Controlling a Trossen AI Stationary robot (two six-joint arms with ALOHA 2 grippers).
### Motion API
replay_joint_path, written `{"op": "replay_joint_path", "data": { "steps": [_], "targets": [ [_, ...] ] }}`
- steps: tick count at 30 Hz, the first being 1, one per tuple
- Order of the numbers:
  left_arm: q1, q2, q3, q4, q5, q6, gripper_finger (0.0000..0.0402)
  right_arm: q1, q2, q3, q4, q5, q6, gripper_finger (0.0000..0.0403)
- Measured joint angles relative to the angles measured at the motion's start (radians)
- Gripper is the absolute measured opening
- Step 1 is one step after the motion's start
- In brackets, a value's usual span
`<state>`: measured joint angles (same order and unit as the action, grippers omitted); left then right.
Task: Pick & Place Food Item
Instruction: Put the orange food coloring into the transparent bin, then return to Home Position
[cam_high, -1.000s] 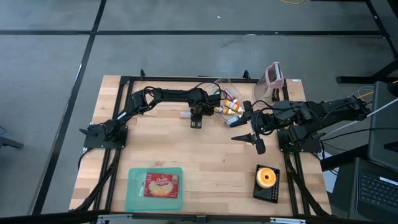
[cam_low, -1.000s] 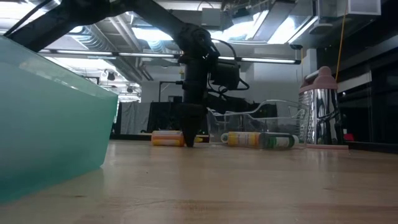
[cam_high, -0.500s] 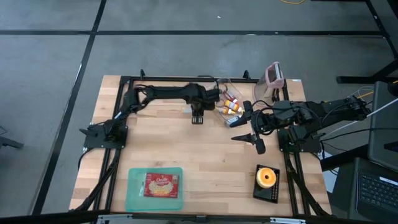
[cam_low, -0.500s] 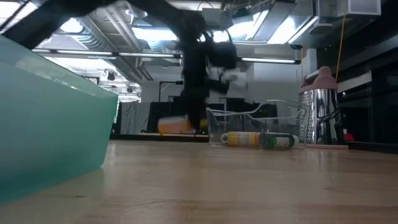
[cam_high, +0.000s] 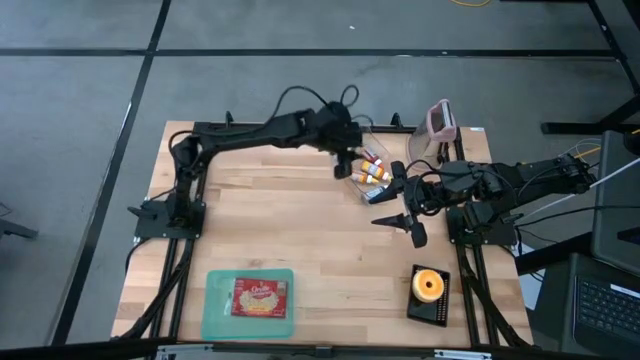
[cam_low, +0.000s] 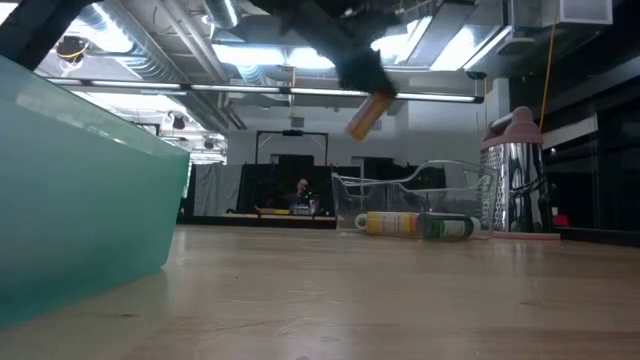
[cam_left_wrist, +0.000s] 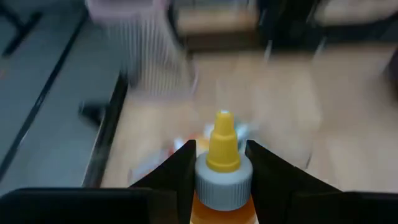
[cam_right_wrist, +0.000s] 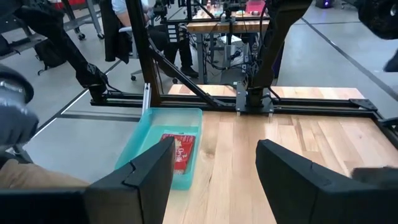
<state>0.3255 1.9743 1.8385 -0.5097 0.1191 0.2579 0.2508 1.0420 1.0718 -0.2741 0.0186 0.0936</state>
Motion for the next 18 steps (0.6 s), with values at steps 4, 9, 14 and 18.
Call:
{"op": "replay_joint_path", "data": {
  "steps": [4, 9, 14, 18],
  "targets": [
    [0.031, 0.029, 0.002, 0.175, 0.12, -0.042, 0.0112, 0.0, 0.0, 0.0, 0.0, 0.0, 0.023, 0.0222],
    [0.056, 0.111, 0.0, 0.269, 0.146, -0.069, 0.0112, 0.0, 0.0, 0.0, -0.002, 0.0, 0.029, 0.0222],
    [0.07, 0.201, -0.001, 0.312, 0.15, -0.091, 0.0146, 0.0, 0.0, 0.0, -0.002, -0.001, 0.03, 0.0222],
    [0.07, 0.219, -0.001, 0.357, 0.15, -0.12, 0.0193, 0.0, 0.0, 0.0, -0.003, -0.001, 0.029, 0.0222]
  ]
}}
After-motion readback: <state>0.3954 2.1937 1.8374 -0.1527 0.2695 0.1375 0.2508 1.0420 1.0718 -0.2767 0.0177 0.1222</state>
